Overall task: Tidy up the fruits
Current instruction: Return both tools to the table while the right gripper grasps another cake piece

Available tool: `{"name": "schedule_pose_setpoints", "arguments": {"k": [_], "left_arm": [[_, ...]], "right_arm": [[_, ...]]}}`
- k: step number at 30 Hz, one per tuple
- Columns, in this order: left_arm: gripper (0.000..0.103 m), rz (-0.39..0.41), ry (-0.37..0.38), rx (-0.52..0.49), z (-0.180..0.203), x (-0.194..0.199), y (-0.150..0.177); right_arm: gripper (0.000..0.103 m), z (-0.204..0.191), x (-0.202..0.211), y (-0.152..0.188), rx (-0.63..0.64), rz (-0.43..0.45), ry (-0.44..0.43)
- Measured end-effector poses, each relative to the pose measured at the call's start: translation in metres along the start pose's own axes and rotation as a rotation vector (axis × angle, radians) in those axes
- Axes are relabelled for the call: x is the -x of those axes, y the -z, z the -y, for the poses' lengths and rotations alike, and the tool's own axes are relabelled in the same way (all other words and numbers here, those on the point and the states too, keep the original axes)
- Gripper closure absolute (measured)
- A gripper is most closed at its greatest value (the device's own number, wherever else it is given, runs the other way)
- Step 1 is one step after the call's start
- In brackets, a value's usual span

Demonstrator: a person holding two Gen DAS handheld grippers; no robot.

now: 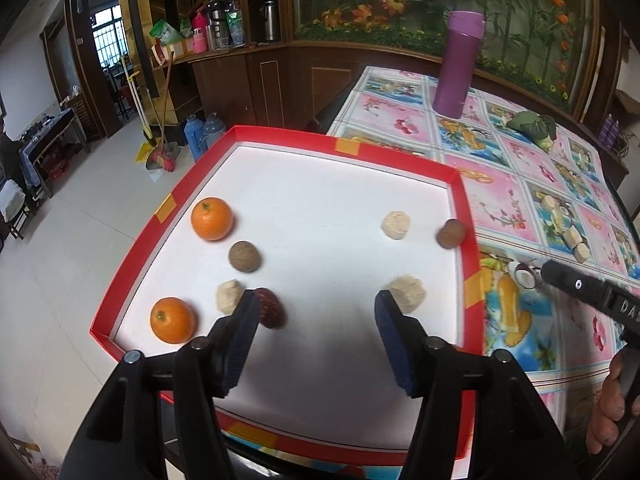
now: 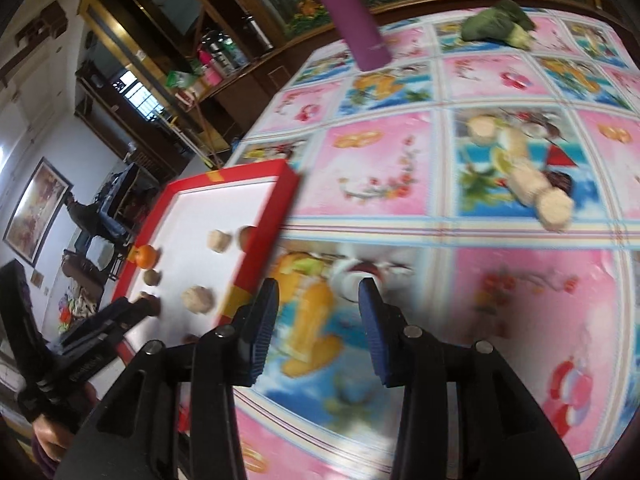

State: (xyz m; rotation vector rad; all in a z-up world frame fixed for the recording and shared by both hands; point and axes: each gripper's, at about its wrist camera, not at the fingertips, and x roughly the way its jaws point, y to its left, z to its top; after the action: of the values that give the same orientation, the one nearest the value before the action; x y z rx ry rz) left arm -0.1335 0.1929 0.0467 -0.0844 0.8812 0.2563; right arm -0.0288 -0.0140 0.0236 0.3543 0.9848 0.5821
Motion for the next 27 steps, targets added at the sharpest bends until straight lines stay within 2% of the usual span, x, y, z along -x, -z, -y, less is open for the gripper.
{"name": "schedule_pose_setpoints", "arguments": {"k": [7,13,19,27], "left_arm": [[0.04,0.016,0.017,-0.05,0.033,0.008,-0.005],[0.038,0.024,0.067,-0.128,0.074,0.012,-0.009],[0.038,0.026,0.099,-0.192,0.105,0.011,-0.015],[0.038,0.002,0.124,-0.217,0.13,0.001,-0.022]], "right_arm": [[0.059,0.05,0.029,0.009,-0.058,0.028,0.06],[0.06,0.085,0.049,0.012,-0.105,0.053,0.111],[0.06,0.105,0.06,0.006,-0.112,0.082,0.163],[0.06,0.113,0.044,-0.018,-0.05,0.09,0.226]]}}
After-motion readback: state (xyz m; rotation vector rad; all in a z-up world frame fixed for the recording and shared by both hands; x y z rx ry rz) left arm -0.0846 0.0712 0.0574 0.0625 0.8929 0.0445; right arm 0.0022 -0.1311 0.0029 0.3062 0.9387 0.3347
